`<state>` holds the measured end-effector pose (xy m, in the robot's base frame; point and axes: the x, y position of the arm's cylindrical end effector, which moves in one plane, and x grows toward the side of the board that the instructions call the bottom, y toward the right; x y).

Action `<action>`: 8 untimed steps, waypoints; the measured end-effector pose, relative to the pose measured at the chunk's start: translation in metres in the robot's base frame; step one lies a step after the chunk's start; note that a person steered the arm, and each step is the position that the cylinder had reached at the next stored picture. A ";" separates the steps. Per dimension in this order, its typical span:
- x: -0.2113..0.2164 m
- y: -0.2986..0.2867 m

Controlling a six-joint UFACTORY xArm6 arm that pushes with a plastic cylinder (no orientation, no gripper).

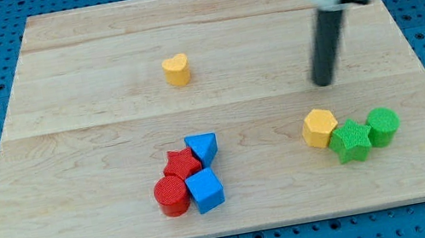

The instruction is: Separate the green circle from the yellow hexagon and green star

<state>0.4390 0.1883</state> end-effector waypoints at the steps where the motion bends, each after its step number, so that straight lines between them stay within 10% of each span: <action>1: 0.042 0.057; 4: 0.136 0.049; 8: 0.112 -0.030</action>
<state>0.5511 0.1583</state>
